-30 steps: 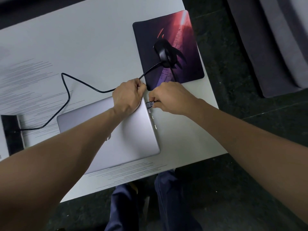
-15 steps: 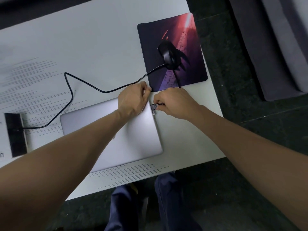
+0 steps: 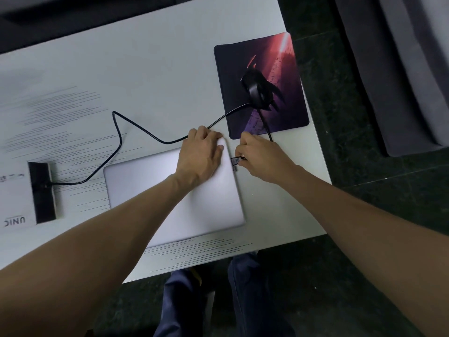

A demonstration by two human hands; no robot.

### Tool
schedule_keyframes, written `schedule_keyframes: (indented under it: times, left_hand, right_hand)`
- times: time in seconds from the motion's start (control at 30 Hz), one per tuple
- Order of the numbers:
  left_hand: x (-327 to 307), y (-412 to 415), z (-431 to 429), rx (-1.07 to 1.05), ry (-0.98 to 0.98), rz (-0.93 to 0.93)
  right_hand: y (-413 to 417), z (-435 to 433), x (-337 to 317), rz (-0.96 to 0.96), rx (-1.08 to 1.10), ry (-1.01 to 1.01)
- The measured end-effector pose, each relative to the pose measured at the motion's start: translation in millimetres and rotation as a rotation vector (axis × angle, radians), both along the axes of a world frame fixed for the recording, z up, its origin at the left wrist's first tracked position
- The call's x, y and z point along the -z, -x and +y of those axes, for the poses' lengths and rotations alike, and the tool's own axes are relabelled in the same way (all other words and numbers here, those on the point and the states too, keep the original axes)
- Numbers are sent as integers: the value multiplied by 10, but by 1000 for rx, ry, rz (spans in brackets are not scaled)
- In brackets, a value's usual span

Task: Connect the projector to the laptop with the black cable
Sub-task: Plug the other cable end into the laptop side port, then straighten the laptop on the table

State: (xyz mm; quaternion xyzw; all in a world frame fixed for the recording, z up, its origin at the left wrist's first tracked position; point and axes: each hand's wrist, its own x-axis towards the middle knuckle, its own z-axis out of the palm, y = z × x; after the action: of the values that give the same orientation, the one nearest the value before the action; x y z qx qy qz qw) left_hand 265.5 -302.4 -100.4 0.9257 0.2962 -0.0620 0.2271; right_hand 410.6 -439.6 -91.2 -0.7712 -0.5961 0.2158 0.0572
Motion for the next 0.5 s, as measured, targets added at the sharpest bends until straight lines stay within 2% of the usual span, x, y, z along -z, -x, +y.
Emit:
schedule_keyframes:
  times: [0.17, 0.3, 0.43, 0.5]
  left_hand:
    - [-15, 96, -8, -13, 17, -6]
    - [-154, 268, -54, -106, 72, -76]
    - [-451, 590, -113, -291, 176, -105]
    - [-600, 775, -102, -500, 344, -131]
  right_hand:
    - [8, 22, -24, -23, 6, 11]
    - [19, 43, -73, -17, 47, 29]
    - [126, 292, -241, 112, 176, 20]
    - [224, 474, -356, 166, 220, -15]
